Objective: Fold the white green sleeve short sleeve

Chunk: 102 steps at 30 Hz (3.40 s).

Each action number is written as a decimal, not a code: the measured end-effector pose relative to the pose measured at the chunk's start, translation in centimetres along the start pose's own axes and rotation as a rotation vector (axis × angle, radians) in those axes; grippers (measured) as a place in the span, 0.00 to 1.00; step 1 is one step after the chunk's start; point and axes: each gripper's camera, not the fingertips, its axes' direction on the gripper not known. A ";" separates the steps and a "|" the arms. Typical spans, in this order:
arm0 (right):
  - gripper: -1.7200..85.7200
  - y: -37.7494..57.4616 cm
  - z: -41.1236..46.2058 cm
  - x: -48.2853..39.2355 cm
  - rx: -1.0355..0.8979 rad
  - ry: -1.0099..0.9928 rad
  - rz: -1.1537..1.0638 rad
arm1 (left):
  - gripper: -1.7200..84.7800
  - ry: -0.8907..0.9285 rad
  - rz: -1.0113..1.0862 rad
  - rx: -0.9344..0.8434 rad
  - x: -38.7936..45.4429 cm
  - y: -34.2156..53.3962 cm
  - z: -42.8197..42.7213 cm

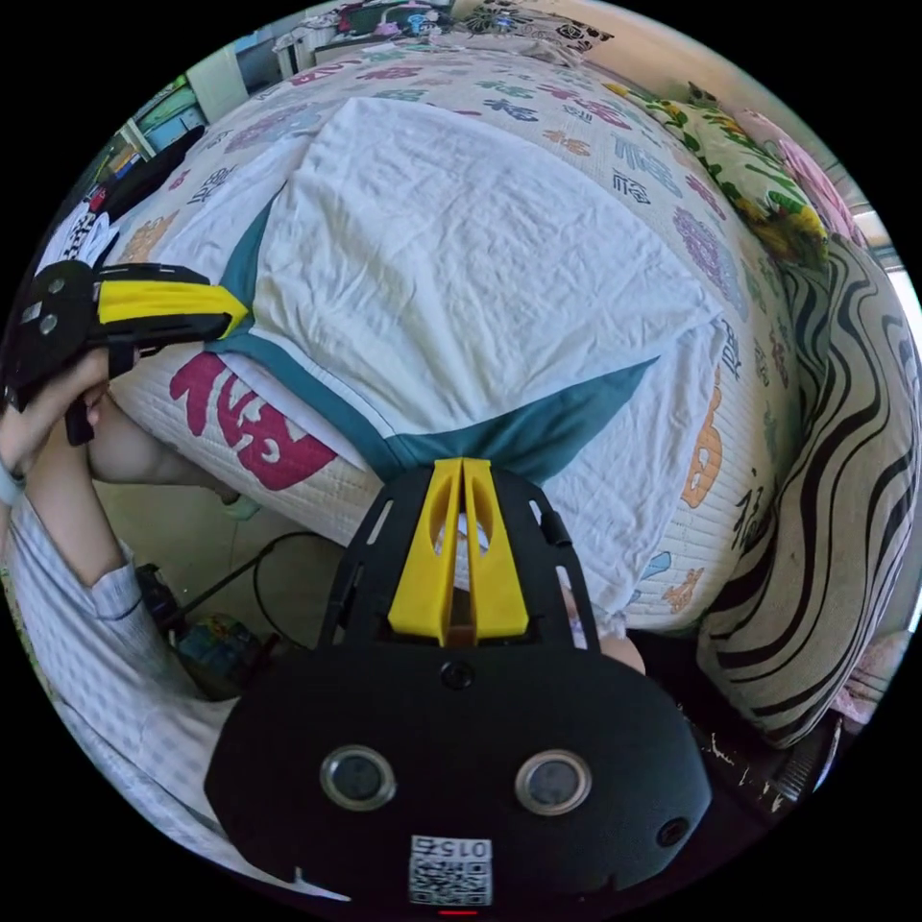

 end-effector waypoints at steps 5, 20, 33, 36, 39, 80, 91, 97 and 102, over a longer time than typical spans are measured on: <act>0.01 1.8 -0.3 2.7 0.017 -0.090 0.030 | 0.01 -0.095 0.063 -0.027 1.3 0.0 0.4; 0.02 6.4 -4.4 29.7 0.509 -0.514 0.526 | 0.05 0.321 -0.502 0.438 -21.4 0.3 -6.1; 0.05 1.0 7.4 42.7 0.306 -0.928 0.793 | 0.09 0.851 -0.545 0.429 -37.0 -0.9 6.2; 0.02 0.5 7.8 43.4 0.288 -0.897 0.750 | 0.03 0.917 -0.540 0.451 -39.2 -0.3 7.4; 0.01 0.2 7.6 44.1 0.277 -0.846 0.749 | 0.02 1.011 -0.583 0.481 -41.6 1.1 8.4; 0.03 -9.2 10.8 16.6 0.096 -0.537 0.456 | 0.08 0.918 -0.393 0.353 -51.9 8.7 3.2; 0.10 -31.3 4.9 -0.8 0.146 -0.377 -0.049 | 0.12 0.627 -0.328 0.270 -57.1 20.1 -3.3; 0.13 -47.1 5.1 -15.7 0.066 -0.196 -0.325 | 0.12 0.786 -0.225 0.070 -56.4 21.4 3.0; 0.15 -53.3 9.0 -29.3 -0.091 0.104 -0.631 | 0.11 0.830 -0.224 0.159 -58.4 21.8 3.8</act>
